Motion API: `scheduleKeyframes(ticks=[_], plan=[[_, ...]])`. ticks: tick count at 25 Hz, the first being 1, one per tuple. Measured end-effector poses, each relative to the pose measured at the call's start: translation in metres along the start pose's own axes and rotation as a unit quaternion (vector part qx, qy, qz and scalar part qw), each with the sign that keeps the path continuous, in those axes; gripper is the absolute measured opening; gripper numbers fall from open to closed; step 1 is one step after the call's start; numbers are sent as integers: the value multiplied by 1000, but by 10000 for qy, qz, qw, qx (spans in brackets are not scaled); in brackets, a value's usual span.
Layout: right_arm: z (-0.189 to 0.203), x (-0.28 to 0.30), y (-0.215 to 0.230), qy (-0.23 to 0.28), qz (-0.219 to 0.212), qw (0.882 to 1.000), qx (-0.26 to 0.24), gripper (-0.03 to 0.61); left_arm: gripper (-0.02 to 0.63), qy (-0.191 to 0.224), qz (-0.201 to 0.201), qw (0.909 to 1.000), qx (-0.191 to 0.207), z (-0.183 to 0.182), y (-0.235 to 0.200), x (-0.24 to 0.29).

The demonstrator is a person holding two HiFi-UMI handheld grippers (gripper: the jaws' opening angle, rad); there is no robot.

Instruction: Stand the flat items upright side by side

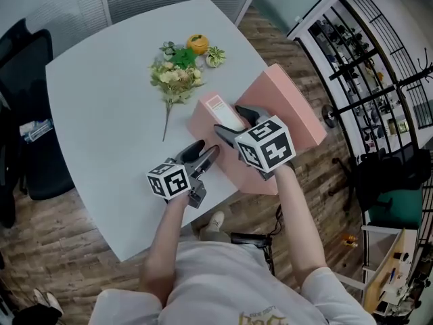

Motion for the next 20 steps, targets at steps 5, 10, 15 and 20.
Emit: scheduleKeyframes(ticks=[5,10,15,20], plan=[[5,9,0,-278,-129,9994,169,307,272,-13,87,9999,-73,1,1,4],[6,11,1,-335,-177,9990,230,307,272,82,236,9996,-134,-1,6,8],[7,11,1,-301,-146,9990,285,308,272,319,317,9986,-273,-8,8,11],[6,11,0,-276,-119,9991,287,307,272,358,266,9985,-315,-8,8,13]])
Point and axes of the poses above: the fingertips, and each gripper's own axes: x forward along the fingers, y to its right, z out of its underside, the point moved 2 cm from there along -x, backward along the fingers, and after that the axes turned 9 degrees about x, right-handed, at the moved point
